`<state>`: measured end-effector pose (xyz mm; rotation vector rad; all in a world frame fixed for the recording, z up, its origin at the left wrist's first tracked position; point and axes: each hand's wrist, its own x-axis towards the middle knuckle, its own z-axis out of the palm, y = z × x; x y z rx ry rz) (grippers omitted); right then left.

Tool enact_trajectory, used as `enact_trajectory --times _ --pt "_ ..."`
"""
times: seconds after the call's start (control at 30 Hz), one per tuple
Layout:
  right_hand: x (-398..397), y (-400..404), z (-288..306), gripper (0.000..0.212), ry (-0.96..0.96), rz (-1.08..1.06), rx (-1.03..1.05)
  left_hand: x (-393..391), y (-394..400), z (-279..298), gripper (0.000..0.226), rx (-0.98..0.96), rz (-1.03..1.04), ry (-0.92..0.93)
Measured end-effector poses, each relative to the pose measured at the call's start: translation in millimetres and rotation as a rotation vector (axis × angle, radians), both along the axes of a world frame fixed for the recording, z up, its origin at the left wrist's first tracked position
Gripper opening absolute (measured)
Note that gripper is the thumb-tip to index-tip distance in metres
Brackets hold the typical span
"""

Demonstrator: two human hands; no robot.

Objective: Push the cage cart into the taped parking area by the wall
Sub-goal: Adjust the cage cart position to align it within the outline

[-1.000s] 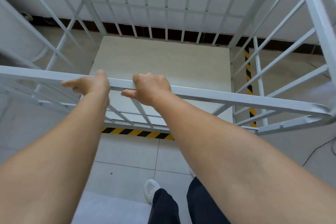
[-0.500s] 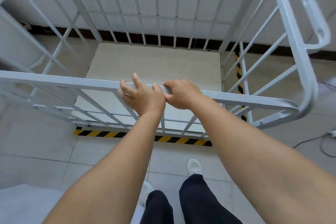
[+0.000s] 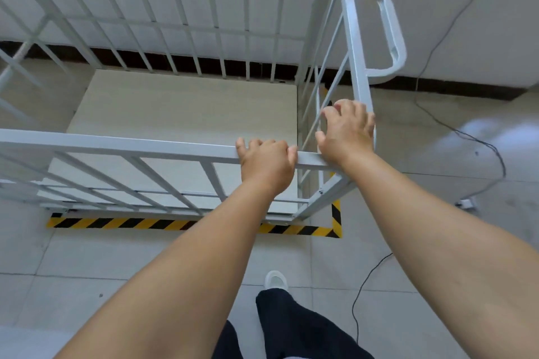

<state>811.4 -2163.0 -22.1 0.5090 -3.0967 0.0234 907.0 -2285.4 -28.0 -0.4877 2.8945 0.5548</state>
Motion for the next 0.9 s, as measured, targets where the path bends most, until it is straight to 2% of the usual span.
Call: enact_trajectory --times 0.07,0.13,0.2,0.27,0.37,0.43,0.9 --pt "-7 26 -4 0.055 -0.011 -0.139 -0.045 -10 18 0 0.047 -0.053 -0.084 0.007" --pt "-10 41 -7 0.067 -0.121 -0.258 -0.209 -19 26 0 0.053 -0.091 -0.134 -0.002" --pt "-15 47 -10 0.067 -0.228 -0.351 -0.444 -25 27 -1 0.059 -0.116 -0.144 -0.042" --pt "-19 48 -12 0.059 -0.273 -0.476 -0.574 -28 25 -2 0.065 -0.161 -0.158 -0.063" --pt "-19 47 -15 0.039 -0.339 -0.563 -0.564 -27 24 -4 0.068 -0.244 -0.197 -0.056" --pt "-18 46 -15 0.035 -0.338 -0.577 -0.541 -27 24 -3 0.068 -0.266 -0.216 -0.051" --pt "41 13 -19 0.029 -0.335 -0.550 -0.516 26 -19 -13 0.049 -0.253 -0.188 0.017"
